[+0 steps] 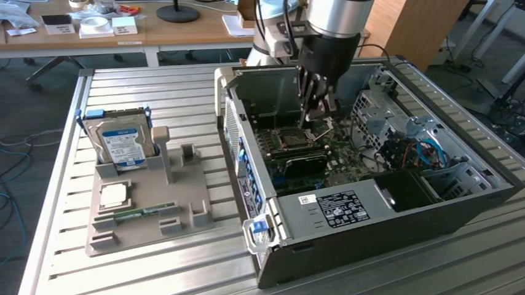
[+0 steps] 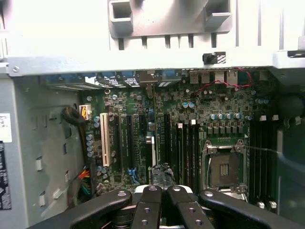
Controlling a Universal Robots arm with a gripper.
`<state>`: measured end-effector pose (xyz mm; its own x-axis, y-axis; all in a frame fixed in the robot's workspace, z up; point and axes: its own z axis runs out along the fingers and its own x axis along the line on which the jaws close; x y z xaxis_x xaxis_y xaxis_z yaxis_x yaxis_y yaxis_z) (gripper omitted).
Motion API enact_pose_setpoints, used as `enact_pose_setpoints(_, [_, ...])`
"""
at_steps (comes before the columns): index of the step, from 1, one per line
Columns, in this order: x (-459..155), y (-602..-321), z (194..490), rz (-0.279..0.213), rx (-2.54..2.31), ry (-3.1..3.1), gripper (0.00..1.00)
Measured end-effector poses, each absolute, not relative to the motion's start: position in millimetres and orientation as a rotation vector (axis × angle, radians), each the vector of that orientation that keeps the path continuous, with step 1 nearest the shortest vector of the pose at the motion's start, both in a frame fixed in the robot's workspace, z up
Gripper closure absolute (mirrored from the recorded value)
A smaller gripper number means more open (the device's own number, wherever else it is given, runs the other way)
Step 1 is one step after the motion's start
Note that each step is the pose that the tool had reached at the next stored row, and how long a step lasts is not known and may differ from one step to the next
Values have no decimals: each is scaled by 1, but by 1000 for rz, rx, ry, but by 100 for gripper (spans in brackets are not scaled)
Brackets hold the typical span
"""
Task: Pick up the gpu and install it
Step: 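Press down on the gpu until it lock into place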
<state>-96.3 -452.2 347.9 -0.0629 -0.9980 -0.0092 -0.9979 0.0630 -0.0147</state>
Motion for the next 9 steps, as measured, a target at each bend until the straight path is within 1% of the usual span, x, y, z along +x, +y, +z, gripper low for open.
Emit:
enact_pose_setpoints(2, [-96,-452,352,-8,-2140,2279,89])
enact_pose_setpoints(9, [-96,-452,353,-9,-2140,2279,89])
